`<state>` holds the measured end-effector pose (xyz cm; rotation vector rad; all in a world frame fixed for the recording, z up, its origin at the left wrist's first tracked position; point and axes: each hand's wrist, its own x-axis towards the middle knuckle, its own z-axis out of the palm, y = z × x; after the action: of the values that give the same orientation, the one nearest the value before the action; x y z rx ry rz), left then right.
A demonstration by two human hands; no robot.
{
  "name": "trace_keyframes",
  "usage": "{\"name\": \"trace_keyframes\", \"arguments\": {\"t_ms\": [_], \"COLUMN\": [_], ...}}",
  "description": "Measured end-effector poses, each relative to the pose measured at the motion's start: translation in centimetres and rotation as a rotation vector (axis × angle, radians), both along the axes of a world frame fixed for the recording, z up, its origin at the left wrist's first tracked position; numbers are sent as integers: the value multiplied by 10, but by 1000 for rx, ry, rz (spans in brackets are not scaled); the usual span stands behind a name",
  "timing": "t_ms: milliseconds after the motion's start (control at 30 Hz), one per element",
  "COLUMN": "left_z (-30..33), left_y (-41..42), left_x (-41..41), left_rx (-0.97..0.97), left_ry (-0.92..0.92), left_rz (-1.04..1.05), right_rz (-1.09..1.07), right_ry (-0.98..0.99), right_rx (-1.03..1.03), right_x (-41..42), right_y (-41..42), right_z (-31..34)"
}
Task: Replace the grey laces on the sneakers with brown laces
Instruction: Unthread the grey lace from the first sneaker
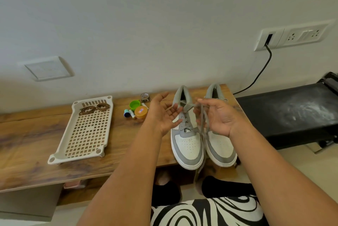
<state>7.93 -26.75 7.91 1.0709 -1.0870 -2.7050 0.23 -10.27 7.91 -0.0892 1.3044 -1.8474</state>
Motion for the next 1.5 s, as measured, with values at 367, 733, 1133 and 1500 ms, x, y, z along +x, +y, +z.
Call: {"name": "trace_keyframes", "arguments": {"t_ms": [367, 733, 1133, 1500], "left_z": [6, 16, 4, -20], "left_y": [28, -16, -27, 1], "left_x": [5, 20, 24, 7], "left_rx": [-75, 53, -815, -1713], "left_ry": [-122, 14, -282, -337], "left_rz": [-228, 154, 286, -280], "right_rz": [245, -310, -139, -43], "right_ry": [253, -96, 746, 1491], "right_rx": [-29, -198, 522, 1210], "right_x": [8, -7, -16, 5], "right_y": [16, 26, 25, -14], "right_z": [20, 21, -5, -11]}}
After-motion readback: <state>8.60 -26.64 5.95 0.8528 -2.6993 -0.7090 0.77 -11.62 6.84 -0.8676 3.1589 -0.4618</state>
